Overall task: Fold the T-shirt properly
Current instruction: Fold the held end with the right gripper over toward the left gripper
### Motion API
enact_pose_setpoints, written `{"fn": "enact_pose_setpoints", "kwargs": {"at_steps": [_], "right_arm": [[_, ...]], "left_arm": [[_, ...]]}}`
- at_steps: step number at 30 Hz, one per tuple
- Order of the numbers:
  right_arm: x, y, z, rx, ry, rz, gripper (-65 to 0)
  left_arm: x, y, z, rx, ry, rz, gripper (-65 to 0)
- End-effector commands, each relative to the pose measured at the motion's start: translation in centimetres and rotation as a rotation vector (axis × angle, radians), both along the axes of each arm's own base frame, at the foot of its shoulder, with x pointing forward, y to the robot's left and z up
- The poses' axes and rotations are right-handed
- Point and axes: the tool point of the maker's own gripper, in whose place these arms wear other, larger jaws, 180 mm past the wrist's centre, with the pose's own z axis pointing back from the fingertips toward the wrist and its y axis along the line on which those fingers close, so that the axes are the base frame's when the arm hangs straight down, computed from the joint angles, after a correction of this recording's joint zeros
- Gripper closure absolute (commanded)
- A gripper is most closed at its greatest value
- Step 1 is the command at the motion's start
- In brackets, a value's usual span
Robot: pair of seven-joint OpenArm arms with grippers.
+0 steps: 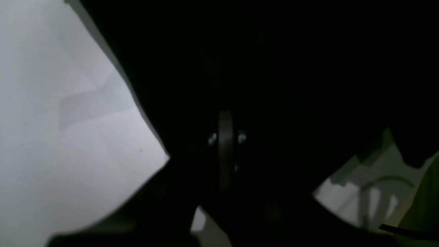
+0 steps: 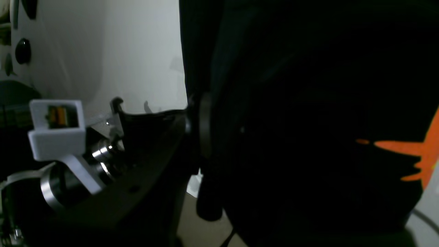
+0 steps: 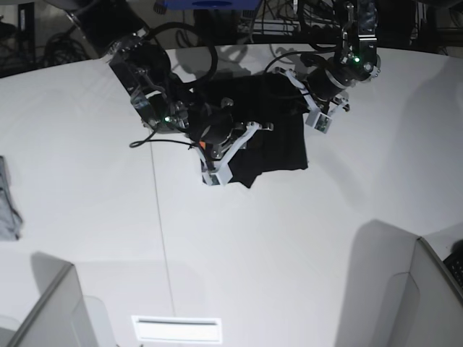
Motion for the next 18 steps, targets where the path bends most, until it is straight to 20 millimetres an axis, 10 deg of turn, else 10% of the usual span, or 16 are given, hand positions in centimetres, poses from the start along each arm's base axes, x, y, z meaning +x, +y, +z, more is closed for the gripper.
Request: {"fn": "enact_pose_setpoints", "kwargs": {"at_steps": [1, 18], "right_arm": [[0.5, 0.8, 1.3, 0.031, -0.026, 0.005, 0.0], [-0.4, 1.5, -0.7, 0.021, 0.024, 0.001, 0.0]], "left_arm": [[0.2, -0.1, 0.6, -0.006, -0.02, -0.008, 0.0], [0.2, -0.1, 0.6, -0.003, -0.02, -0.009, 0.0]]}}
